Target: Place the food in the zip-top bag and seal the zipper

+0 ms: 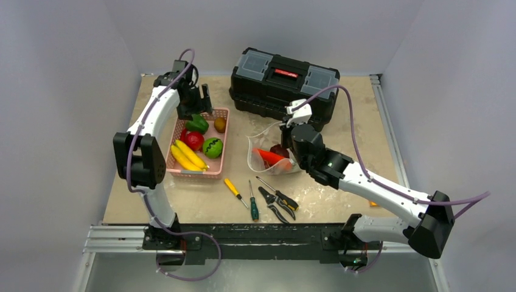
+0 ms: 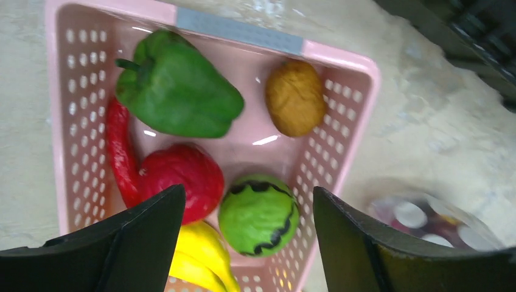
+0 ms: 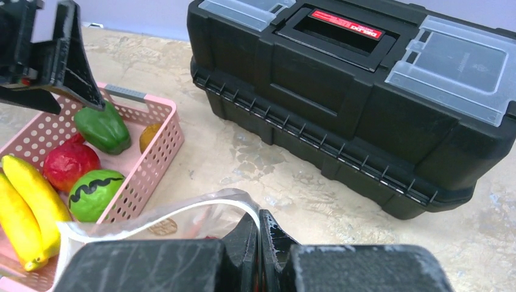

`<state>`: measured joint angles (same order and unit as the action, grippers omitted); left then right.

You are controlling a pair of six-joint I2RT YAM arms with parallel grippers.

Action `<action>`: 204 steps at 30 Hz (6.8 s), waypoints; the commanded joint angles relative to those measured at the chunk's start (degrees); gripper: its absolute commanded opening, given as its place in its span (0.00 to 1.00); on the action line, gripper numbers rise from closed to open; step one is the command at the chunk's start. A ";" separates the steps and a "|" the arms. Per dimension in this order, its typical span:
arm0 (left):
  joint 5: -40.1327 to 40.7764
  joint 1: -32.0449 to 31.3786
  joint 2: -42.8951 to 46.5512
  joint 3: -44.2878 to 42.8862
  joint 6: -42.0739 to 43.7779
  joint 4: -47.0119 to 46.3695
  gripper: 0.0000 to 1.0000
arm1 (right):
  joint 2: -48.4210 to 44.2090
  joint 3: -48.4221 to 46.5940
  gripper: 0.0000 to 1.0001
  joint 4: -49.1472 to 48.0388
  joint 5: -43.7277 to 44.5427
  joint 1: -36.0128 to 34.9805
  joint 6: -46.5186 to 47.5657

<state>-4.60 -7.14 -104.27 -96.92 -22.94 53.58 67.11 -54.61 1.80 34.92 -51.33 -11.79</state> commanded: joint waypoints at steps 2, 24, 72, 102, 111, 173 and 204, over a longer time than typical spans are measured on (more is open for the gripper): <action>11.94 0.71 -1.85 -1.72 0.07 -1.30 0.75 | -1.67 -0.50 0.00 -3.45 0.47 0.00 -1.23; 16.24 2.72 -13.68 0.14 -12.12 -5.95 0.85 | 1.62 -2.61 0.00 -2.51 -3.54 -0.02 -3.45; -13.12 4.39 11.31 9.08 -12.88 -14.86 0.00 | 4.04 -5.18 0.00 0.19 -2.39 0.00 -8.77; -17.37 -25.42 23.68 17.15 -1.41 -22.56 0.00 | 2.97 -4.20 0.00 -0.42 -15.12 10.35 -20.98; -21.54 -25.43 22.29 16.79 -0.06 -22.53 0.61 | 3.07 -3.83 0.00 -0.66 -16.48 10.80 -21.41; -12.77 2.30 -10.00 13.86 -13.73 -26.74 0.73 | 0.82 -1.56 0.00 -0.26 -18.54 11.24 -21.39; -8.55 1.77 -4.89 8.82 -19.39 -17.69 0.24 | 0.12 -3.33 0.00 1.85 -18.28 11.25 -21.73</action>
<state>-12.99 -5.30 -116.51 -88.23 -39.94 35.94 67.55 -56.01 5.91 15.77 -40.42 -32.60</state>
